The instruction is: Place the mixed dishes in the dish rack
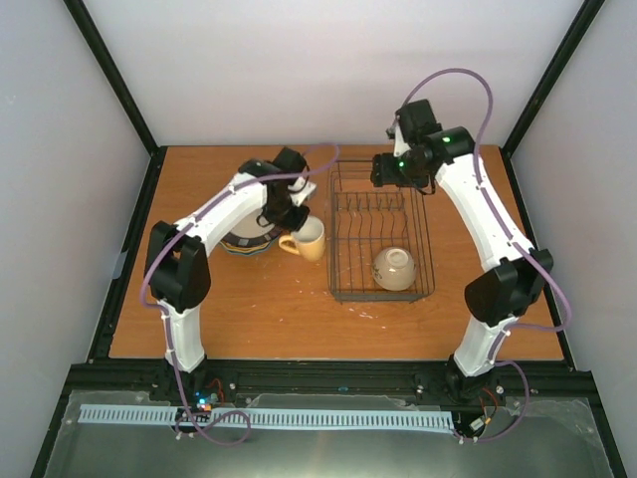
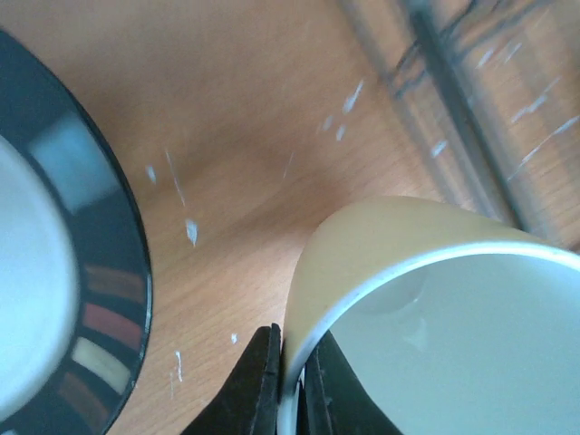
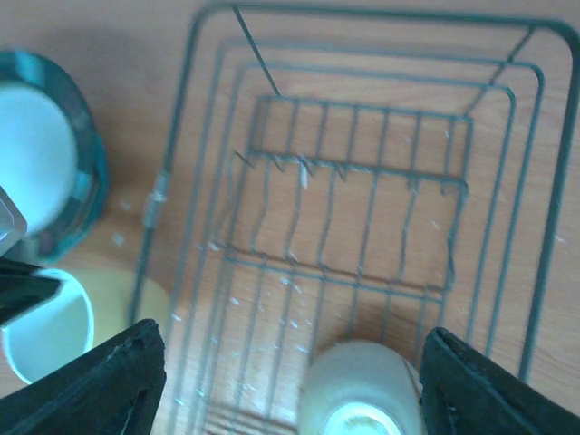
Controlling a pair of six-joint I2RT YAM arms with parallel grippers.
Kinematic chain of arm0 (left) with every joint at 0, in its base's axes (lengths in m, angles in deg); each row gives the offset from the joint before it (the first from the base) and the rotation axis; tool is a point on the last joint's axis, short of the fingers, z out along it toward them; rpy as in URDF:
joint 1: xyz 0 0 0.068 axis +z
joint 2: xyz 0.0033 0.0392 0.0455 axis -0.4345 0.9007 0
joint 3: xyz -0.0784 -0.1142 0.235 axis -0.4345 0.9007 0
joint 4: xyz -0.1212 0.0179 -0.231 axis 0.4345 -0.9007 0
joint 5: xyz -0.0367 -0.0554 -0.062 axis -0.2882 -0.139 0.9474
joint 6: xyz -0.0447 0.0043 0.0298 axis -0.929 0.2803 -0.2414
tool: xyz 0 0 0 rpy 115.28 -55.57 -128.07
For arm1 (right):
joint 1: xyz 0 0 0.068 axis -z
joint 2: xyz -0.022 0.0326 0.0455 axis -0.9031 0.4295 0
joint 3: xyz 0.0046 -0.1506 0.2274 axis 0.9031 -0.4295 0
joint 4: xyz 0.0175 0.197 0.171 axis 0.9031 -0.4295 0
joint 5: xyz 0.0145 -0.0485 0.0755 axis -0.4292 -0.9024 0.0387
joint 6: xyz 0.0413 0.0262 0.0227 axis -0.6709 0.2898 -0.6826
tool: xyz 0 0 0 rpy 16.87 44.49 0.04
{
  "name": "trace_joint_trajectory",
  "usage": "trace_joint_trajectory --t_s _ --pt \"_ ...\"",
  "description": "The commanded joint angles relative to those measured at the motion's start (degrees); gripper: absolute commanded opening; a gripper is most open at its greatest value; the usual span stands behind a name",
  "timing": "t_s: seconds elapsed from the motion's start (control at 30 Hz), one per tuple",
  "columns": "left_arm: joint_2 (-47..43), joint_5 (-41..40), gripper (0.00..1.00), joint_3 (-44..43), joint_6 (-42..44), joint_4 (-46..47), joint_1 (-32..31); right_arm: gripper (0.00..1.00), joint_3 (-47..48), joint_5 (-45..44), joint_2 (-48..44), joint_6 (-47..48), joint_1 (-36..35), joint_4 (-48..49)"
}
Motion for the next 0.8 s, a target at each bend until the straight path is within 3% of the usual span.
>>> trace_joint_trajectory --t_s 0.0,0.17,0.33,0.67,0.77 --pt "-6.62 5.24 0.01 -15.91 -6.81 -1.59 -0.34 0.73 -4.95 14.98 -7.56 -1.95 4.82 14.06" --pt "-10.92 16.98 0.01 -22.14 -18.54 5.73 2.60 0.74 -26.00 40.55 -17.36 -12.72 11.90 47.14" --pt "-17.79 28.32 0.01 -13.78 -34.71 23.96 6.67 0.76 -44.72 46.27 -24.74 -19.85 10.88 73.85" --pt "-21.89 43.50 0.01 12.06 -75.33 73.66 8.27 0.75 -49.74 44.73 -26.89 -14.83 1.43 86.27" --pt "-21.32 43.49 0.01 14.22 -80.33 81.22 8.25 0.74 -49.03 44.73 -25.84 -15.23 -0.15 87.94"
